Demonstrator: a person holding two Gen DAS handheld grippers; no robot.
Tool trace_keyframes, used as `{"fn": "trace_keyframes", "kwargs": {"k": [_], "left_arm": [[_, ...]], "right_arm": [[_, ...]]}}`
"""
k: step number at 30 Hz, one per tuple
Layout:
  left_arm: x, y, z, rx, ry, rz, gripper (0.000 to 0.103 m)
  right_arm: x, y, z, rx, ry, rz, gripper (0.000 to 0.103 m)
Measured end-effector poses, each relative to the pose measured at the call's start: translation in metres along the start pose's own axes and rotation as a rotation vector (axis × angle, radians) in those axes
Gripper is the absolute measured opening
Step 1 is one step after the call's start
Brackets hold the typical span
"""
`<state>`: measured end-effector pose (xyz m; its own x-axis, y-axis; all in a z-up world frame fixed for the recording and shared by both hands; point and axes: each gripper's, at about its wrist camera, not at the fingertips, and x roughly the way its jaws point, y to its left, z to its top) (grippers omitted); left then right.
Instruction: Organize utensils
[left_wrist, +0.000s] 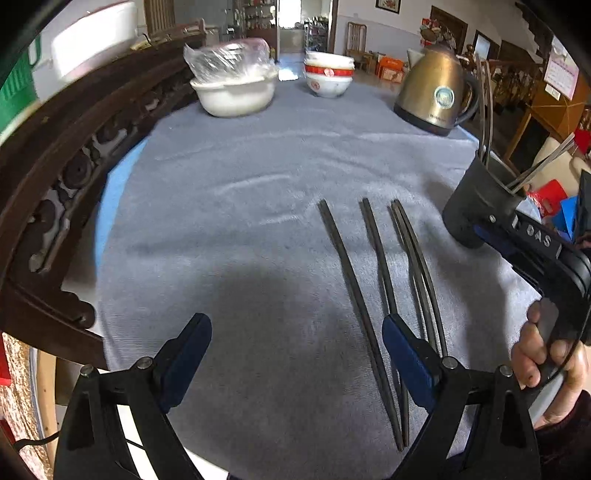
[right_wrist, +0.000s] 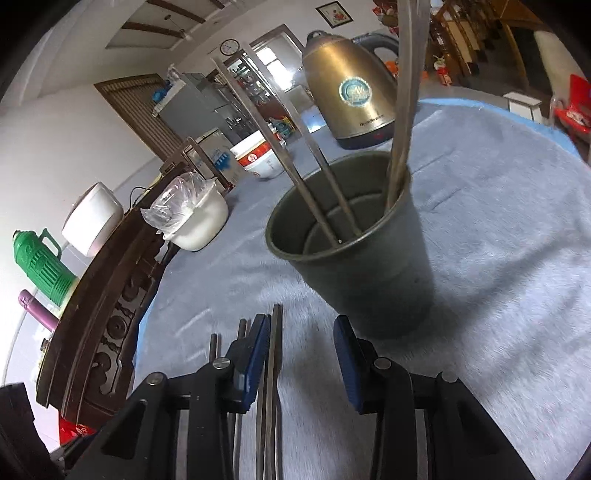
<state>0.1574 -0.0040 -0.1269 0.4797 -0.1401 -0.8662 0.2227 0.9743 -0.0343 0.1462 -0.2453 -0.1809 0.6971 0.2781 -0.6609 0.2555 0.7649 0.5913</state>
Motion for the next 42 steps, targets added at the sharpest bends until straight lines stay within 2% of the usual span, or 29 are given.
{"fn": "trace_keyframes", "kwargs": {"k": [4, 8, 12, 15, 17, 21, 28, 36, 42], "left_arm": [[0.016, -0.002, -0.001, 0.000, 0.054, -0.038, 0.094], [0.026, -0.002, -0.002, 0.001, 0.084, -0.041, 0.094], [0.030, 0.000, 0.001, 0.002, 0.087, -0.053, 0.093], [0.033, 0.001, 0.003, 0.000, 0.091, -0.063, 0.084], [0.035, 0.003, 0.004, -0.010, 0.099, -0.072, 0.082], [0.036, 0.005, 0.005, -0.009, 0.105, -0.094, 0.074], [0.035, 0.011, 0.009, -0.030, 0.107, -0.126, 0.071], [0.036, 0.010, 0.009, -0.023, 0.117, -0.129, 0.068], [0.040, 0.012, 0.008, -0.037, 0.132, -0.124, 0.068]], "right_arm": [[0.008, -0.008, 0.002, 0.032, -0.005, -0.001, 0.040], [0.009, -0.009, 0.004, 0.036, -0.012, -0.017, 0.040], [0.016, 0.008, 0.003, -0.050, 0.066, 0.005, 0.040], [0.025, 0.022, -0.002, -0.117, 0.126, -0.008, 0.039], [0.035, 0.029, -0.006, -0.148, 0.170, -0.032, 0.030], [0.048, 0.030, -0.011, -0.163, 0.219, -0.064, 0.025], [0.052, 0.041, -0.015, -0.194, 0.238, -0.070, 0.024], [0.055, 0.052, -0.015, -0.294, 0.233, -0.176, 0.020], [0.054, 0.051, -0.012, -0.301, 0.240, -0.196, 0.020]]}}
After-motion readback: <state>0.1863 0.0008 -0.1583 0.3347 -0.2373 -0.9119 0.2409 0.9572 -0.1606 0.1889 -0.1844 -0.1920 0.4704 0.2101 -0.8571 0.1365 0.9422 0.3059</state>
